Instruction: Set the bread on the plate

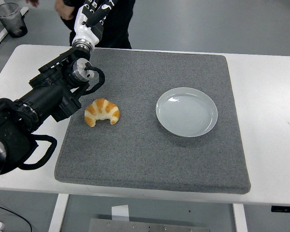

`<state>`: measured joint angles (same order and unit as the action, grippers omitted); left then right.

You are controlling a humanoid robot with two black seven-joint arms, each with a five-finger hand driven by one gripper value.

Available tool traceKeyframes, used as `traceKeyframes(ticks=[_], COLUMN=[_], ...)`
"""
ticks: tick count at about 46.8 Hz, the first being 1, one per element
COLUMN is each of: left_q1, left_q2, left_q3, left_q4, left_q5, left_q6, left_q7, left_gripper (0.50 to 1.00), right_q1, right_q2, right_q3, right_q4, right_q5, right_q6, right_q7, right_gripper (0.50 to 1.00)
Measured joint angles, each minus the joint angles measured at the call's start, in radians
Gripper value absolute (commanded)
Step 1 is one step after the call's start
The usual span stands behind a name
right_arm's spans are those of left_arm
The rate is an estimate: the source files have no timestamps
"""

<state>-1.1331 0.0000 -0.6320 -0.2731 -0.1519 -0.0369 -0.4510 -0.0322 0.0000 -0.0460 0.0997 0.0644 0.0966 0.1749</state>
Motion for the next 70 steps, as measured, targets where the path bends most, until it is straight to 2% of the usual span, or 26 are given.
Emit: traceKeyframes(ticks=[16,23,29,34,37,40,45,50,55,60,64,70], left_q1=[-0.006,-0.038,-0.062,-0.081,-0.105,-0.130,-0.193,-0.273,-0.343,-0.425,-0.446,-0.452], left_q2=[0.000,0.000,0.000,0.011,0.031,0.060,0.128,0.215,0.305,0.420,0.499,0.597], left_q3=[0.001,0.001,0.007,0.070,0.138,0.242,0.494,0.652,0.747,0.806,0.813,0.817], left_q4=[0.004,0.011,0.007,0.001,-0.003,-0.005,-0.041,-0.125,-0.262,-0.469,-0.614,-0.740], left_q5=[0.021,0.047,0.145,0.305,0.378,0.405,0.410,0.409,0.451,0.588,0.710,0.891], left_q6=[0.009,0.016,0.056,0.047,0.015,-0.045,-0.183,-0.270,-0.306,-0.311,-0.308,-0.308], left_q7=[0.000,0.000,0.000,0.001,0.005,0.006,0.006,0.003,0.003,0.001,0.004,0.009], left_gripper=[1.000,1.000,0.986,1.000,1.000,1.000,1.000,1.000,1.000,1.000,1.000,1.000], right_q1=[0.000,0.000,0.000,0.000,0.000,0.000,0.000,0.000,0.000,0.000,0.000,0.000], right_q2=[0.000,0.000,0.000,0.000,0.000,0.000,0.000,0.000,0.000,0.000,0.000,0.000], right_q3=[0.000,0.000,0.001,0.000,0.000,0.000,0.000,0.000,-0.002,-0.002,-0.002,-0.001], right_q4=[0.000,0.000,0.000,0.000,0.000,0.000,0.000,0.000,0.000,0.000,0.000,0.000], right_q5=[0.000,0.000,0.000,0.000,0.000,0.000,0.000,0.000,0.000,0.000,0.000,0.000], right_q6=[0.000,0.000,0.000,0.000,0.000,0.000,0.000,0.000,0.000,0.000,0.000,0.000], right_q7=[0.000,0.000,0.000,0.000,0.001,0.000,0.000,0.000,0.000,0.001,0.000,0.000], right_gripper=[0.932,0.932,0.932,0.932,0.932,0.932,0.932,0.932,0.932,0.932,0.932,0.932])
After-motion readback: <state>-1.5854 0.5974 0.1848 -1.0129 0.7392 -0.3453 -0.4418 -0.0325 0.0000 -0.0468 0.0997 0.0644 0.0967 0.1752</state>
